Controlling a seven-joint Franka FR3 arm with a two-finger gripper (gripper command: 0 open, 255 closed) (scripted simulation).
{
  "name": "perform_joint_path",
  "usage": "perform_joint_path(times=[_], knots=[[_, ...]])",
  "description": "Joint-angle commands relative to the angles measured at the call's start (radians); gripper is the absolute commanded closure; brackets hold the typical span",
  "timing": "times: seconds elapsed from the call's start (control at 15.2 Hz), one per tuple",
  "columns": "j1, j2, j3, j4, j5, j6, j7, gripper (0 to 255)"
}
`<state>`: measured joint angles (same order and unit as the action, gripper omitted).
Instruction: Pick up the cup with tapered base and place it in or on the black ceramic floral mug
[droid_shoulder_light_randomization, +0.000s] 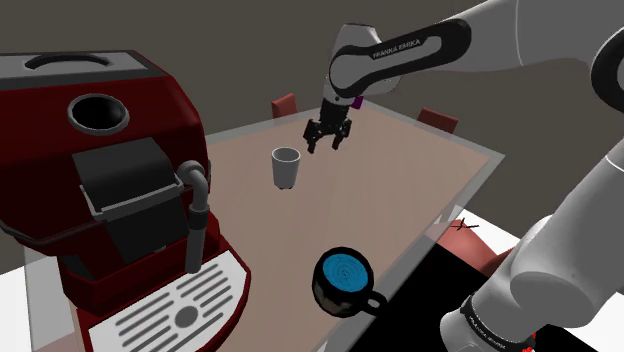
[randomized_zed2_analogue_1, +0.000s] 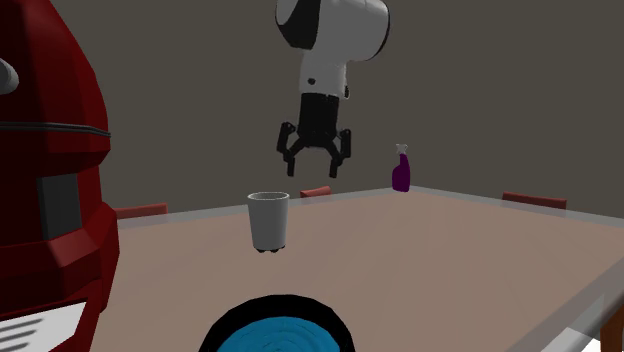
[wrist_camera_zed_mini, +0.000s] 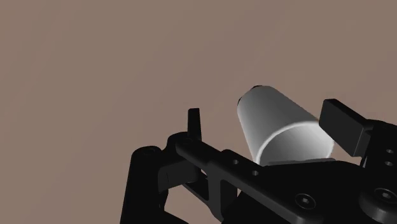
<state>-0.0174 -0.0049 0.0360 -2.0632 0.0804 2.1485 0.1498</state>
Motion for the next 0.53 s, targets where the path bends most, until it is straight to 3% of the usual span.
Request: perform_joint_path(times=[0.0, 0.46], knots=[[0.004, 0.081, 0.004, 0.069, 0.002, 0.013, 0.011, 0], [0.009, 0.324, 0.006, 0.308, 0.006, 0.021, 0.023, 0]])
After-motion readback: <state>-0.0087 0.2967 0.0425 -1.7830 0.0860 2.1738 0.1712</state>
